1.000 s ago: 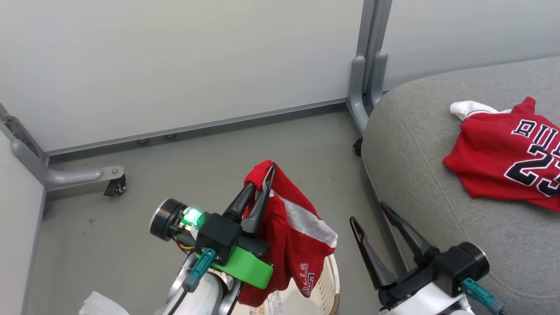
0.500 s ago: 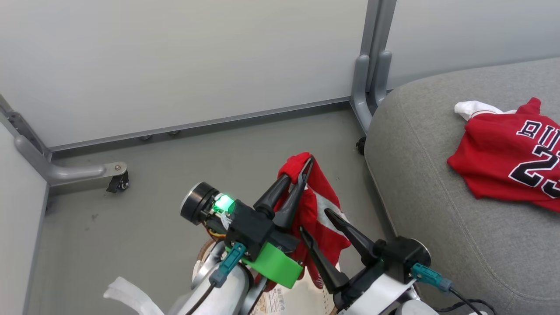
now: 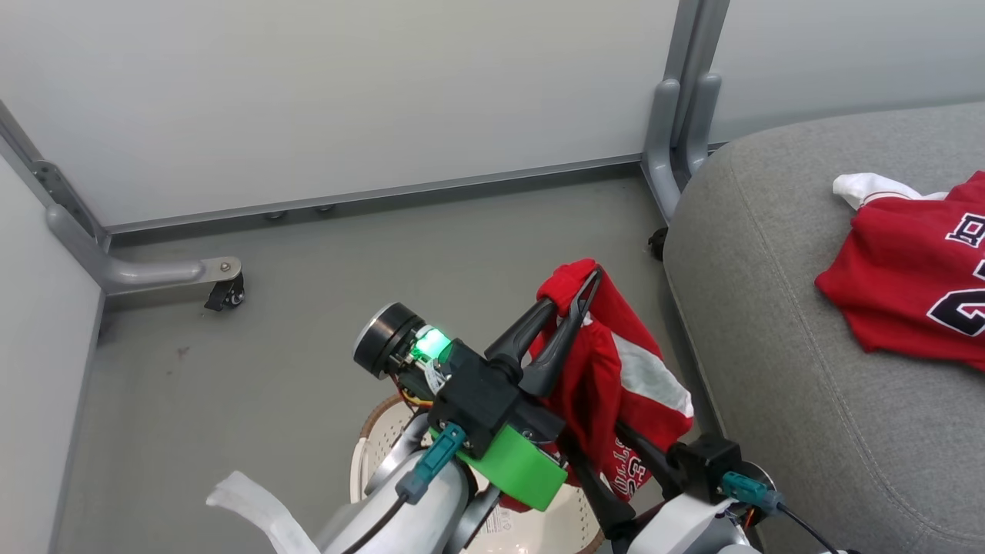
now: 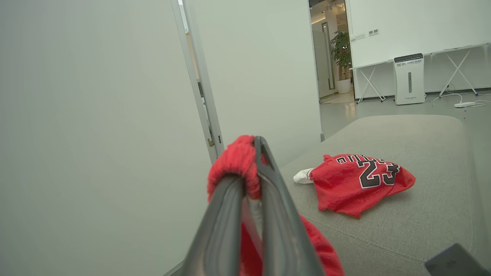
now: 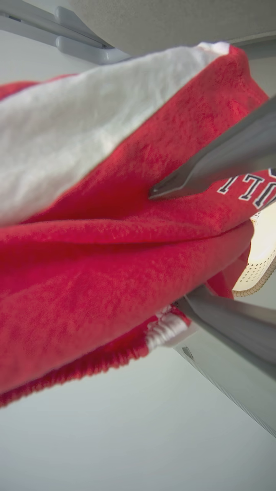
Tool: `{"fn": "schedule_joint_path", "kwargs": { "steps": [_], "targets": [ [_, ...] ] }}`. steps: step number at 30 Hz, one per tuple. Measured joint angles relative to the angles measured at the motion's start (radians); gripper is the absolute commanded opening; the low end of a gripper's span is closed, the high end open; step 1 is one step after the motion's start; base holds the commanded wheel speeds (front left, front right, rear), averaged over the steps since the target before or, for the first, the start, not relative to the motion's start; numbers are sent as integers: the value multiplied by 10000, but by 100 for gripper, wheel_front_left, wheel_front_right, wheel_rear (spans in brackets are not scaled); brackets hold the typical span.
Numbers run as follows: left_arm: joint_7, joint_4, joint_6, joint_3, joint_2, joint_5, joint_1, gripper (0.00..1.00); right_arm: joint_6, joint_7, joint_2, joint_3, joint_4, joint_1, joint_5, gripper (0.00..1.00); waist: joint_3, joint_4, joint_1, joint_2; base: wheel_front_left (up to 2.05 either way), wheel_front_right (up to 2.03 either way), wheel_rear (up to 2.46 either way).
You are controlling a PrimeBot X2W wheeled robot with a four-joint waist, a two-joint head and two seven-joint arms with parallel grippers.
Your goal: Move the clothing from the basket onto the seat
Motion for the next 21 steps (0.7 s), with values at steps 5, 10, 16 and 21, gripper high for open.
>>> {"fn": "schedule_joint_path", "kwargs": {
  "steps": [5, 10, 16, 21],
  "targets": [
    [0, 240, 15, 86, 0, 2, -1, 0, -2, 0, 12, -25, 313, -107, -19, 0, 48, -1, 0, 0, 0, 0, 0],
    [0, 441, 15, 263, 40, 8, 16, 0, 0, 0, -86, -219, 203, -176, -31, 0, 69, -62, 0, 0, 0, 0, 0],
    [0, 637, -15, 378, 61, 36, 202, 0, -2, 0, -194, -585, -209, -157, -134, 0, 103, -170, 0, 0, 0, 0, 0],
    [0, 736, -59, 489, 59, 48, 309, 0, -2, 0, -213, -779, -397, -52, -182, 0, 114, -236, 0, 0, 0, 0, 0]
  ]
}}
